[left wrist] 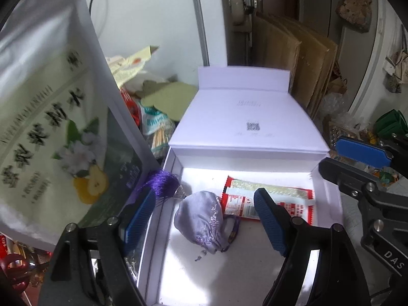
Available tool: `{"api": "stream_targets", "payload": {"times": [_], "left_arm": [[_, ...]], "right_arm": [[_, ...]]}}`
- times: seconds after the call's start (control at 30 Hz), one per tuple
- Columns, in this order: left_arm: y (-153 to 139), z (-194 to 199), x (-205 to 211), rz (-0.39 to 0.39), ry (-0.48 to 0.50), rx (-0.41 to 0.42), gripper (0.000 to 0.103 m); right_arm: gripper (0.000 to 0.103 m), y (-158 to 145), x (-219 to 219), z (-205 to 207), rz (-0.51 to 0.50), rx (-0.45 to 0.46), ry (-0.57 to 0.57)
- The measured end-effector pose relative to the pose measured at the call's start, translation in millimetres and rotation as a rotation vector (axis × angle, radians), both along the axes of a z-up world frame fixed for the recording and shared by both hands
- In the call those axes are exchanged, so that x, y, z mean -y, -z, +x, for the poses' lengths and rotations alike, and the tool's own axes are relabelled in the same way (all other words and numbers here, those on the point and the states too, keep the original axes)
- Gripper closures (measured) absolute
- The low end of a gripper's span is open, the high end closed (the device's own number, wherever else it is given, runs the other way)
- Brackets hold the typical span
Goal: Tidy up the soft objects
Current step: 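Open both tools to drop the pouch and stick candy into the box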
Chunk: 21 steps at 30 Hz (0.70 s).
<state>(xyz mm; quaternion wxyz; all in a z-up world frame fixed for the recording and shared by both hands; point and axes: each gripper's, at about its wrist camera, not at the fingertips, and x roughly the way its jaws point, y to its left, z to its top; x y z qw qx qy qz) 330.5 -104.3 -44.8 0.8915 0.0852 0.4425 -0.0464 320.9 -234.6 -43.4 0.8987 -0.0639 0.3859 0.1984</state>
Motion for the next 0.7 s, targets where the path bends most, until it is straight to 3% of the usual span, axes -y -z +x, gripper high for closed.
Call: {"api": "stream_targets", "payload": {"times": [0.33,0.7], "left_arm": [[-66,-31,-14,-0.034,-0.053,0.146,0.024],[-122,-91,-15,-0.048,-0.033,0.275,0.024]], "right_arm": [[0.072,-56,3,-31,0.018,0.106,0.006],[0.072,-121,10,-82,0.036,0.222,0.032]]}}
